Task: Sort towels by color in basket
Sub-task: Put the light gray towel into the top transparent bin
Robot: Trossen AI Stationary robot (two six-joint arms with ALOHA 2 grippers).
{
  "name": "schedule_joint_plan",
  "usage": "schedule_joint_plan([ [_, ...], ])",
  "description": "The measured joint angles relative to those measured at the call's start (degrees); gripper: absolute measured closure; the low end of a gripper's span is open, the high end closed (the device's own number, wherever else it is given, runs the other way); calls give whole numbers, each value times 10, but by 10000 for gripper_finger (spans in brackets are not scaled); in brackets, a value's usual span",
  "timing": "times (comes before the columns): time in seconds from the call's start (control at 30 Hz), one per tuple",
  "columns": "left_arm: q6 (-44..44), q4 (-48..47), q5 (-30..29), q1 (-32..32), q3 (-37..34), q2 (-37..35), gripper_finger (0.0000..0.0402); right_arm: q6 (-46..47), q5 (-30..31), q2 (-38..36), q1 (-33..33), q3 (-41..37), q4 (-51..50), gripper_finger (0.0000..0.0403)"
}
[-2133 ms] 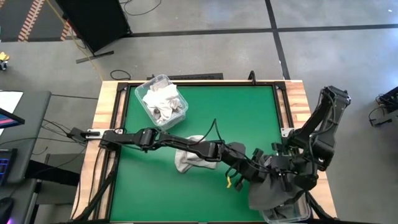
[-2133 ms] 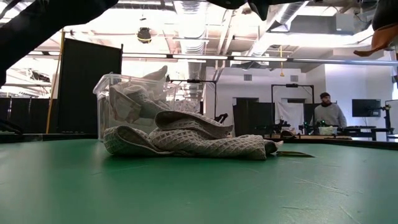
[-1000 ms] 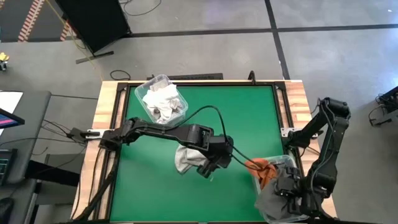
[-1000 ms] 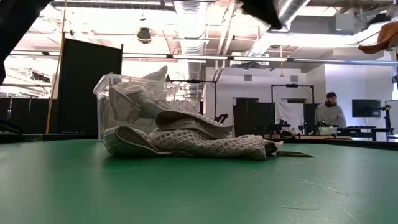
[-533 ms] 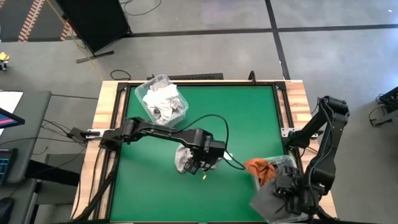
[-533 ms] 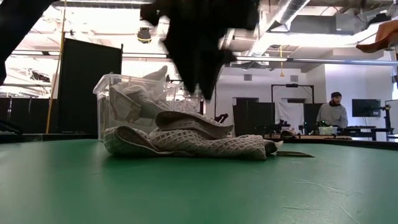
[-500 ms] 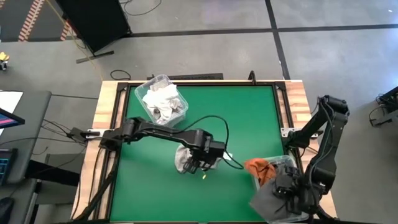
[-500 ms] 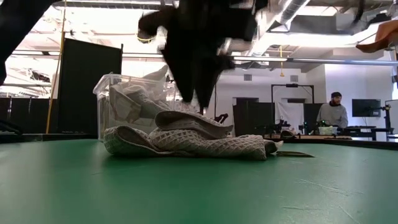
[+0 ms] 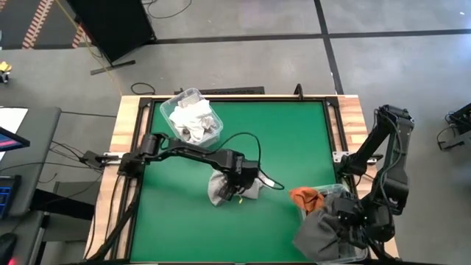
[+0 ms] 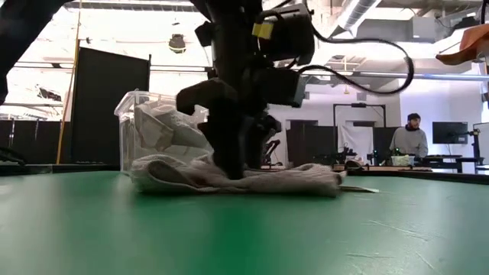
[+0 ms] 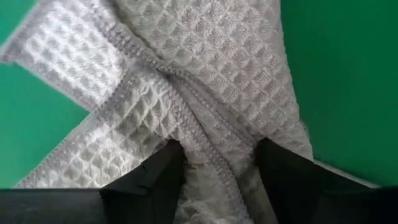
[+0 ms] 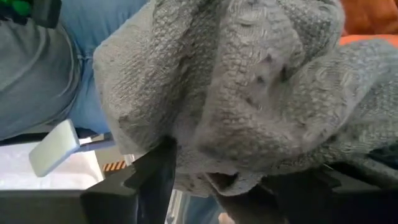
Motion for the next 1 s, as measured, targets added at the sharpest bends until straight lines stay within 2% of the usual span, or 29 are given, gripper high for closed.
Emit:
schedule_joint_plan([
  [0.07,6,35,-3,-4,-15,1,209,0,2,0,0,0,-3,137],
  [0.13,13,47,-14,-9,-21,1,233,0,2,1,0,0,-4,137],
  [0.3,40,45,-51,-19,-23,-7,361,0,2,1,-1,0,-5,137],
  [0.33,45,43,-55,-21,-23,-16,372,0,2,1,-3,0,-6,137],
  [0.43,56,38,-85,-25,-24,-35,373,0,2,1,-3,0,-10,137],
  [0.6,68,-17,-205,-26,-30,-101,373,0,2,1,-3,1,-13,137],
  [0.77,62,-47,-317,-14,-26,-223,373,2,2,1,-3,1,-22,138],
  [0.87,59,-41,-368,-1,-26,-294,373,2,3,1,-5,1,-30,138],
  [1.0,60,-33,-468,27,-25,-391,373,1,5,1,-13,1,-40,138],
])
